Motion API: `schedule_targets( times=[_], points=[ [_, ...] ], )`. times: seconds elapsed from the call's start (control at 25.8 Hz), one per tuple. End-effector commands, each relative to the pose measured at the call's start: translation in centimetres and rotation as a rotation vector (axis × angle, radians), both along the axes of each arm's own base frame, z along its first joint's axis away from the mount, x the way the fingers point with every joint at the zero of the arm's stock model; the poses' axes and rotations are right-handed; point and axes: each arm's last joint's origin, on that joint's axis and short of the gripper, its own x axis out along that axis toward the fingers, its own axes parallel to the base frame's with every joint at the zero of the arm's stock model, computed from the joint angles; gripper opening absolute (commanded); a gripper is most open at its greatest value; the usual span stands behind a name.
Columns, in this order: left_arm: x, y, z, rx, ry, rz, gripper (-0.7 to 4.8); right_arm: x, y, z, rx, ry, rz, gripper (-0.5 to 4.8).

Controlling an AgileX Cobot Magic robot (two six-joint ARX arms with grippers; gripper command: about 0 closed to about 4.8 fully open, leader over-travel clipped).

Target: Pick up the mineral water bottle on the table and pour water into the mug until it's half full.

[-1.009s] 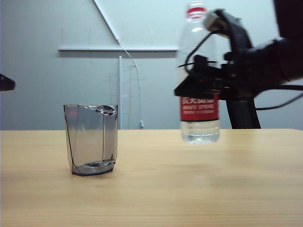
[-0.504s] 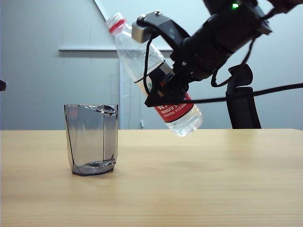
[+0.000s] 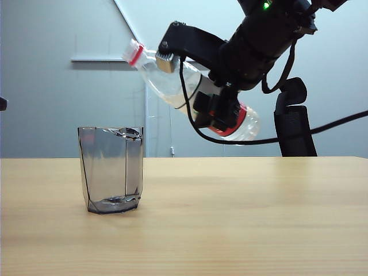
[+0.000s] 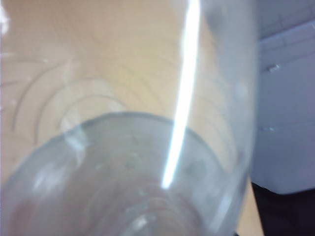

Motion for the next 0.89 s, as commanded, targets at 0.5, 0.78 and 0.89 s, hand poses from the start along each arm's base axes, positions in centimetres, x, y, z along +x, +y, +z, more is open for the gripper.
schedule_targets(
  times=[0.5,0.78,0.89],
  points=[
    [0.0,0.0,0.2,-0.011,-0.011,-0.002,-0.02,0.3,-0.1,1.2,-0.174,-0.15,-0.013,3.27],
    [0.0,0.0,0.2,-0.011,-0.011,-0.002,-0.02,-0.2,0.6,1.0,-0.268,-0.183,0.035,3.27],
    [0.0,0.0,0.2,-0.011,-0.011,-0.002,-0.02,-0.1,0.9,0.6,-0.322,-0.201,0.037,3.27]
  ],
)
